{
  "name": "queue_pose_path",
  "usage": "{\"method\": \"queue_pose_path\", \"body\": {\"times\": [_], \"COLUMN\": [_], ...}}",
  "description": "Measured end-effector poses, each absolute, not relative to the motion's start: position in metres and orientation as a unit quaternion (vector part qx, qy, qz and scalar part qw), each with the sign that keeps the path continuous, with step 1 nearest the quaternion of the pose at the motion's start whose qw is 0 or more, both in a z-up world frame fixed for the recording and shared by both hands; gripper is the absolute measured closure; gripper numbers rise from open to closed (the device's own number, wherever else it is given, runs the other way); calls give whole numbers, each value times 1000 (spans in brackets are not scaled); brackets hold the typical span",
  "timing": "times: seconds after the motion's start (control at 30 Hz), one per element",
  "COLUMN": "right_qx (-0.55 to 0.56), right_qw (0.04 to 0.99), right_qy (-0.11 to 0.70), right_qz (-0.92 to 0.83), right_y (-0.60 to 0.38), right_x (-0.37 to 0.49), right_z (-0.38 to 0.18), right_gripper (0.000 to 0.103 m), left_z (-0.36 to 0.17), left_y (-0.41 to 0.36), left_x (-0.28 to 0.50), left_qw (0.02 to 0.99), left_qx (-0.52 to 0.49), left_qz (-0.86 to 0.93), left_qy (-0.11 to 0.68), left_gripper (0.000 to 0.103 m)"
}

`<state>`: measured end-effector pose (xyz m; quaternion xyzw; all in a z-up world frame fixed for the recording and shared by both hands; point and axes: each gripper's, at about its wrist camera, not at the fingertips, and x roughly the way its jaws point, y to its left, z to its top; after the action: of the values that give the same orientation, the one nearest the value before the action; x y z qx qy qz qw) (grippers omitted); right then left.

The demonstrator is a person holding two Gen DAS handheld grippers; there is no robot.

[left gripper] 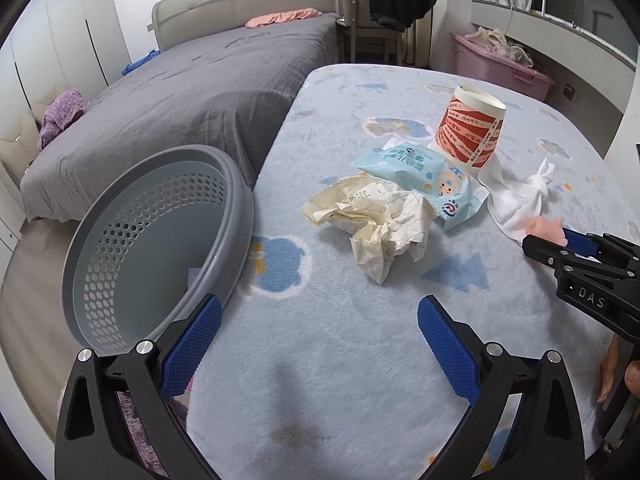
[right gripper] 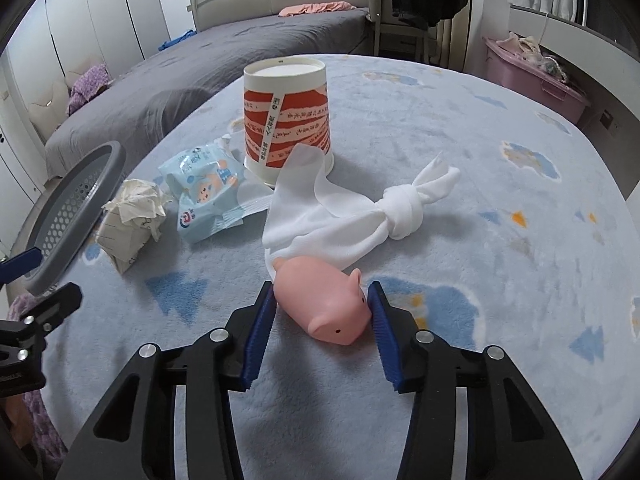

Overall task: Collect trash
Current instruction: 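Grasp the pink pig toy with the right gripper, then grasp the crumpled paper with the left gripper while the right holds the pig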

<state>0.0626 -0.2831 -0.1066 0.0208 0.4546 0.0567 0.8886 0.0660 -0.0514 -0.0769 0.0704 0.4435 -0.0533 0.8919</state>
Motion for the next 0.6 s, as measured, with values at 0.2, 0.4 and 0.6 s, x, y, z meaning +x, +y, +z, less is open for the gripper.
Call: {"method": "queue_pose_path", "body": {"times": [0.2, 0.4, 0.6], "right_qx": [56, 77, 103], "right_qw": [894, 898, 896], "right_qy": [440, 427, 427], "right_qz": [63, 65, 70], "right_y": [-292, -302, -314], "right_x": [53, 45, 43], "right_z": [-94, -84, -84], "right_gripper": [58, 58, 57], "left_z": [-76, -69, -72], "left_y": [-59, -78, -92], "left_x": [68, 80, 99], "left_qw": [892, 897, 895], "left_qx": [70, 74, 70], "left_qz": [-59, -69, -71], "left_qy": [442, 430, 436], "left_gripper": [7, 7, 6]}}
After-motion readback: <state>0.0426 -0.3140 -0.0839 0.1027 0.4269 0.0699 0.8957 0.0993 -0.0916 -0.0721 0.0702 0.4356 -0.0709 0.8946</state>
